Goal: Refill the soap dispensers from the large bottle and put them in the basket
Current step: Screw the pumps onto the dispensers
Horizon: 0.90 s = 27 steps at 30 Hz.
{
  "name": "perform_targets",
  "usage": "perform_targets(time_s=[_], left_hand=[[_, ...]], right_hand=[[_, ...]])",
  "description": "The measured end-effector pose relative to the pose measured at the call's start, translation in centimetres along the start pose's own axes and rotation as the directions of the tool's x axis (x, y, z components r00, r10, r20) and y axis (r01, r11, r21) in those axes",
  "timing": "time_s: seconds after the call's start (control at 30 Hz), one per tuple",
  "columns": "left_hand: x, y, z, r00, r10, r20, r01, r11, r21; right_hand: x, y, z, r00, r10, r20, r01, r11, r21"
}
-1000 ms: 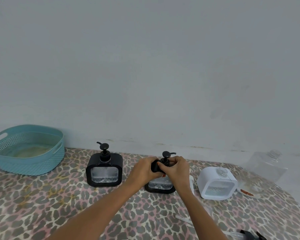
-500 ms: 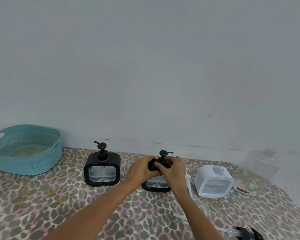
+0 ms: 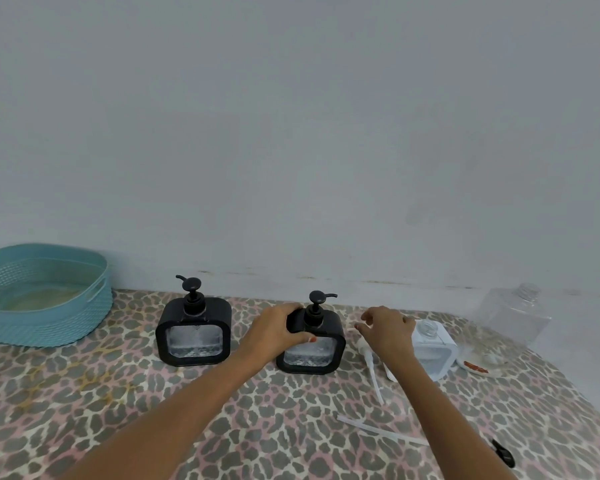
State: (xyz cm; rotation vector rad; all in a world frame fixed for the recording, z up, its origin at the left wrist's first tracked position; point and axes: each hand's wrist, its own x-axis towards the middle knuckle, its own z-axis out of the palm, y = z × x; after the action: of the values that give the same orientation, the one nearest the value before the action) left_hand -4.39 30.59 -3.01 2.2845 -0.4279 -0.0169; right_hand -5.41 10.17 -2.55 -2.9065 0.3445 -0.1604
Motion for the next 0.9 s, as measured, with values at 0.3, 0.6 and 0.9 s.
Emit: perform_targets(time_s=[0.3, 0.6, 0.9], left_hand=[[0.0, 0.2, -0.1, 1.0, -0.012, -0.005, 0.012, 1.0, 0.013], [0.0, 0.2, -0.1, 1.0, -0.026, 0.007, 0.026, 1.0, 0.017], [-0.3, 0.6, -0.1, 0.998, -0.054, 0.029, 0.054, 0.998, -0.008]], right_hand=[[0.9, -0.7, 2.8, 0.99, -0.002, 0.141, 0.078, 0.841, -0.535], [0.3, -1.4, 4.0, 0.995, -0.016, 0.099, 0.069, 0.824, -0.562], [-0.3, -2.0, -0.5, 0.994, 0.01, -0.112, -0.017, 0.998, -0.064]])
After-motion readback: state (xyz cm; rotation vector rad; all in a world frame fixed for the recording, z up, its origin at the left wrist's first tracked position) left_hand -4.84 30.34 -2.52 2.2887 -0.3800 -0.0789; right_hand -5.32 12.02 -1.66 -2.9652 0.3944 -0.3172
